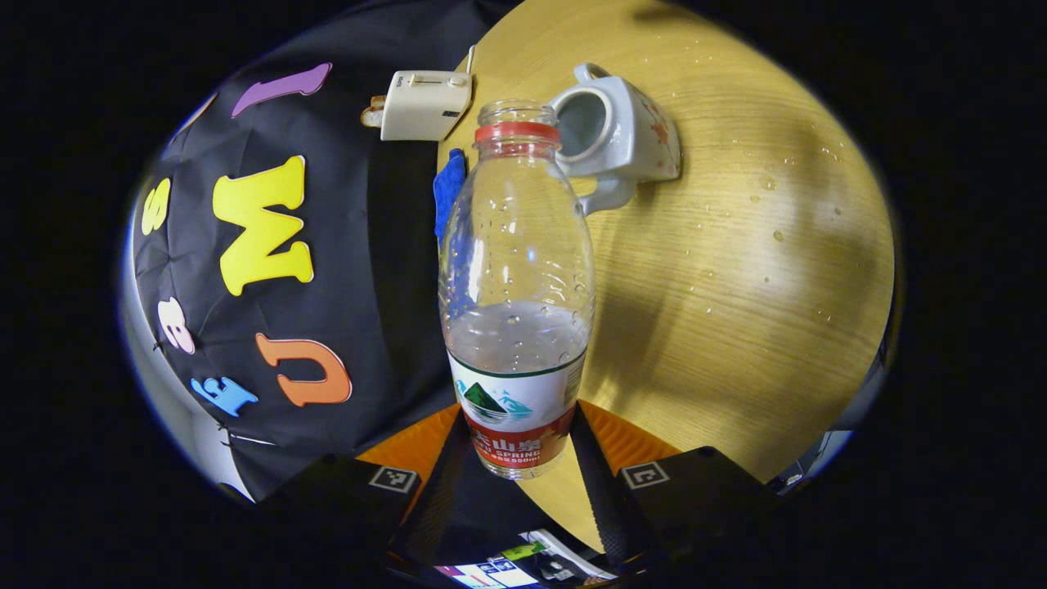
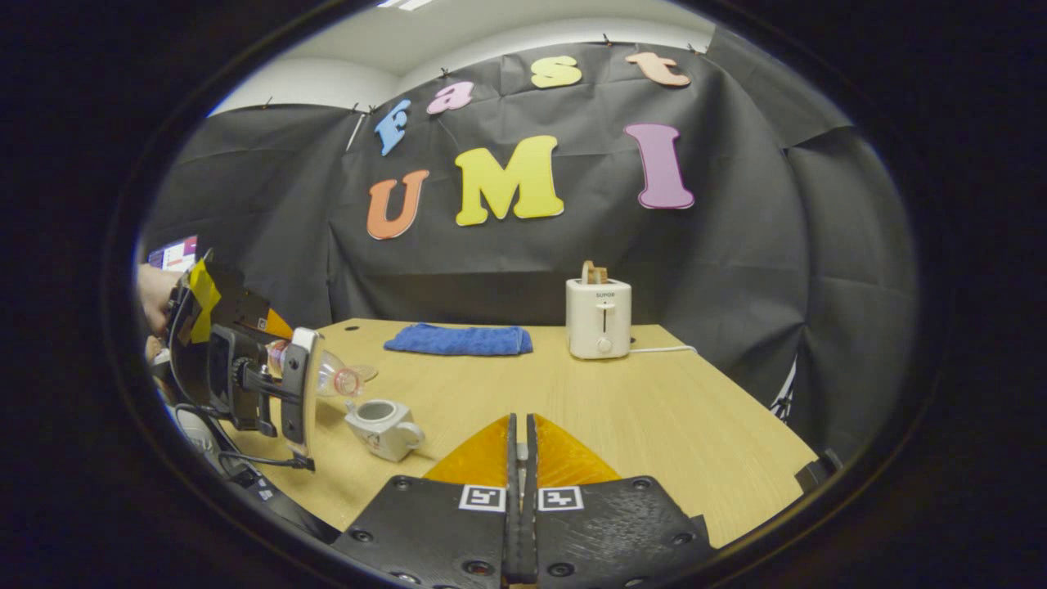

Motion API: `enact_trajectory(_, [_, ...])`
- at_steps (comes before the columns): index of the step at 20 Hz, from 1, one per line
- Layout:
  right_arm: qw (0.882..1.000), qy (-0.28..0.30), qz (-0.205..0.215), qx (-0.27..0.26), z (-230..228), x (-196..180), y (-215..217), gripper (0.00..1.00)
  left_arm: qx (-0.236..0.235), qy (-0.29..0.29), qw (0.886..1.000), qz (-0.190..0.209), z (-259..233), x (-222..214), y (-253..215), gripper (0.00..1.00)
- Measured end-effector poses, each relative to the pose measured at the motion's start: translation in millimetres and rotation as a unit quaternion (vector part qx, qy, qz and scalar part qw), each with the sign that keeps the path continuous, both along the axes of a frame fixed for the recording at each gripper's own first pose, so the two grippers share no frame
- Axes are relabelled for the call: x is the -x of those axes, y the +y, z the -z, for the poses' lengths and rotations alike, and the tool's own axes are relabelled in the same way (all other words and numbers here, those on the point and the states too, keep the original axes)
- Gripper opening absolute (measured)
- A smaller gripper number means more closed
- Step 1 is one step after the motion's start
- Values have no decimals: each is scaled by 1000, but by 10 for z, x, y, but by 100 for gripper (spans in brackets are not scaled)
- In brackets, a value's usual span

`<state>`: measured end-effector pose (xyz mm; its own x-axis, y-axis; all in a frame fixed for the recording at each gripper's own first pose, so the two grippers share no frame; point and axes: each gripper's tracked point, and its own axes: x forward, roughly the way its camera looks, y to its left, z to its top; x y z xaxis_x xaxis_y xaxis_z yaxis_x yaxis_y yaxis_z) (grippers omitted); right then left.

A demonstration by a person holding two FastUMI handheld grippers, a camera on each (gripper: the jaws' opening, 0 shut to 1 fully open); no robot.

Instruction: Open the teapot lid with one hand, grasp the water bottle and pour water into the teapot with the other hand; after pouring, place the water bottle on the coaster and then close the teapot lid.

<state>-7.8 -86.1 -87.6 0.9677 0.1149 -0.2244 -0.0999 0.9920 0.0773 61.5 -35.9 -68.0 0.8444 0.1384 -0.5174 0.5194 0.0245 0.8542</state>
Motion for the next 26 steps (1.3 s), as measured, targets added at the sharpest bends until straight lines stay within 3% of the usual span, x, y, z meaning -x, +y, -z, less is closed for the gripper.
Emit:
enact_trajectory(7, [1000, 1, 2, -5, 32, 9, -29, 0, -54, -35, 998, 17, -185, -115, -16, 75])
enact_trajectory(8, [1000, 1, 2, -5, 24, 14, -32, 0, -60, -39, 997, 19, -208, -127, -19, 79])
enact_trajectory(9, [1000, 0, 3, -5, 25, 9, -47, 0, -67, -41, 997, 21, -225, -136, -14, 75])
enact_trajectory(18, [1000, 1, 3, -8, 28, 14, -68, 0, -125, -74, 989, 37, -443, -219, -31, 75])
enact_trajectory(26, [1000, -3, 2, -10, 11, 15, -70, 0, -155, -92, 983, 42, -575, -254, -28, 75])
